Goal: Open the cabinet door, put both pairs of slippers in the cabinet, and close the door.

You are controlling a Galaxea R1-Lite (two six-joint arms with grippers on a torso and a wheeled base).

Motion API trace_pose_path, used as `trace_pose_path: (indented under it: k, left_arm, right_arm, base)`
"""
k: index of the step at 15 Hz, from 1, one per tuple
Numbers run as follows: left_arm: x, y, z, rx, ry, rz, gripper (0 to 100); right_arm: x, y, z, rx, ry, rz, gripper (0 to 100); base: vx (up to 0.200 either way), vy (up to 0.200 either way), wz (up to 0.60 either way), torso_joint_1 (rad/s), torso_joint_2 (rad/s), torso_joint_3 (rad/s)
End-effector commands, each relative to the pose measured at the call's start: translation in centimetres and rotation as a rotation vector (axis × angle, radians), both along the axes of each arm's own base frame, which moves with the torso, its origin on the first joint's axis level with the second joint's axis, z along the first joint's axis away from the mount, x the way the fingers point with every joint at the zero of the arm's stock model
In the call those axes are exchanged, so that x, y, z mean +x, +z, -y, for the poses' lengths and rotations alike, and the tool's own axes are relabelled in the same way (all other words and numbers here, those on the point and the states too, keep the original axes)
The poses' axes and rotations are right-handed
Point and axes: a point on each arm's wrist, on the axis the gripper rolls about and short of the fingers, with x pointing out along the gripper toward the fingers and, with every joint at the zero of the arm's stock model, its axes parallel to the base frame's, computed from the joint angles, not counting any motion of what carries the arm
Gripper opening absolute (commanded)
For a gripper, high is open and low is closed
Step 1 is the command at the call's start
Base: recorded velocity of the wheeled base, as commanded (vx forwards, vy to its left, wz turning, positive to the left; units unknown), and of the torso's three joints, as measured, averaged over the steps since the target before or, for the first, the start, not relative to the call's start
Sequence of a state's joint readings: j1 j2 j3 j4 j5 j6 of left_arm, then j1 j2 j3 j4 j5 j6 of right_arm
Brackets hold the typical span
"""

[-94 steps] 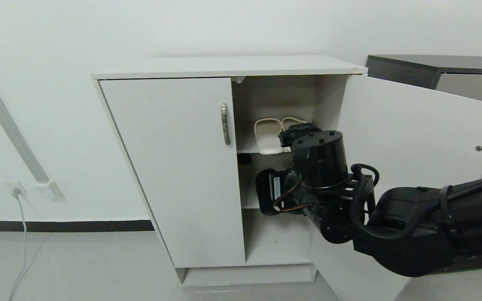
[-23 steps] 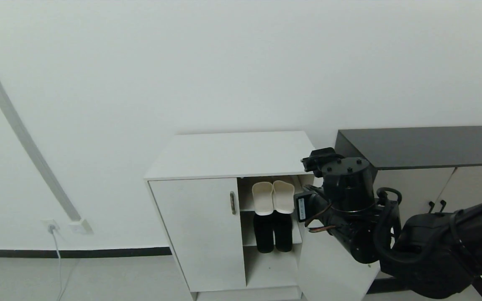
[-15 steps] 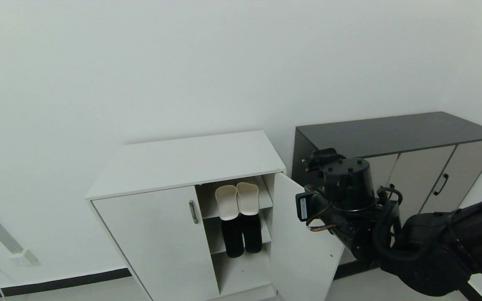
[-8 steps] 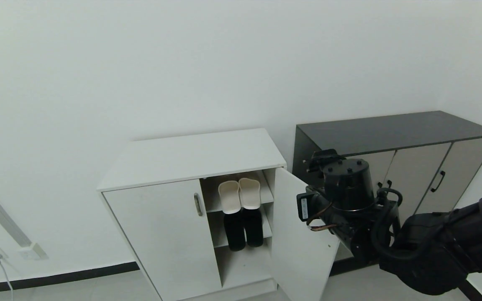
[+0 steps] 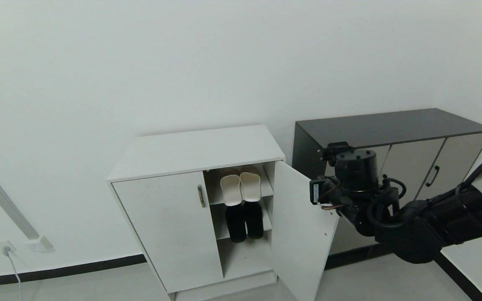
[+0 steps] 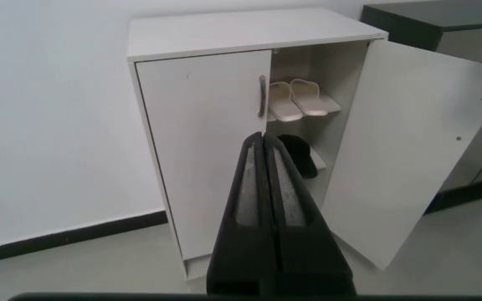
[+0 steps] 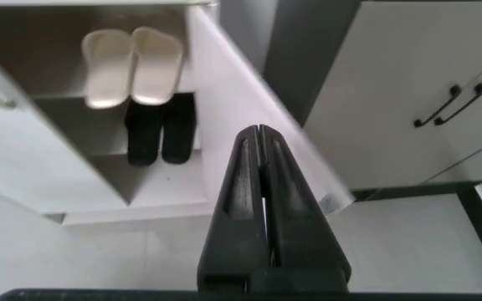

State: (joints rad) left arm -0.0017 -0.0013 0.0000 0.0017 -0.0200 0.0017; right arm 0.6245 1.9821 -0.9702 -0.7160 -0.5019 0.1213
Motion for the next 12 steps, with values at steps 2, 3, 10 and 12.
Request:
trace_pose_path:
  k: [2, 3, 10, 12]
  left_arm:
    - [0.0, 0.0, 0.0, 0.000, 0.000, -0.001, 0]
    - [0.0, 0.0, 0.0, 0.000, 0.000, -0.001, 0]
    - [0.0, 0.0, 0.0, 0.000, 0.000, -0.001, 0]
    - [0.0, 0.0, 0.0, -0.002, 0.000, -0.001, 0]
  right_arm:
    - [3.0, -2.1, 1.9, -0.007, -0.048, -0.045, 0]
    - [3.7, -2.6, 2.4, -0.004, -0.050, -0.056, 0]
    - [7.1, -5.4, 4.9, -0.018, -0.127, -0.101, 0]
    - [7.3, -5.8, 5.1, -0.020, -0.133, -0.107, 0]
  base:
    - [0.000, 0.000, 0.00, 0.000, 0.00, 0.000]
    - [0.000, 0.000, 0.00, 0.000, 0.00, 0.000]
    - [0.000, 0.000, 0.00, 0.000, 0.00, 0.000]
    - [0.000, 0.000, 0.00, 0.000, 0.00, 0.000]
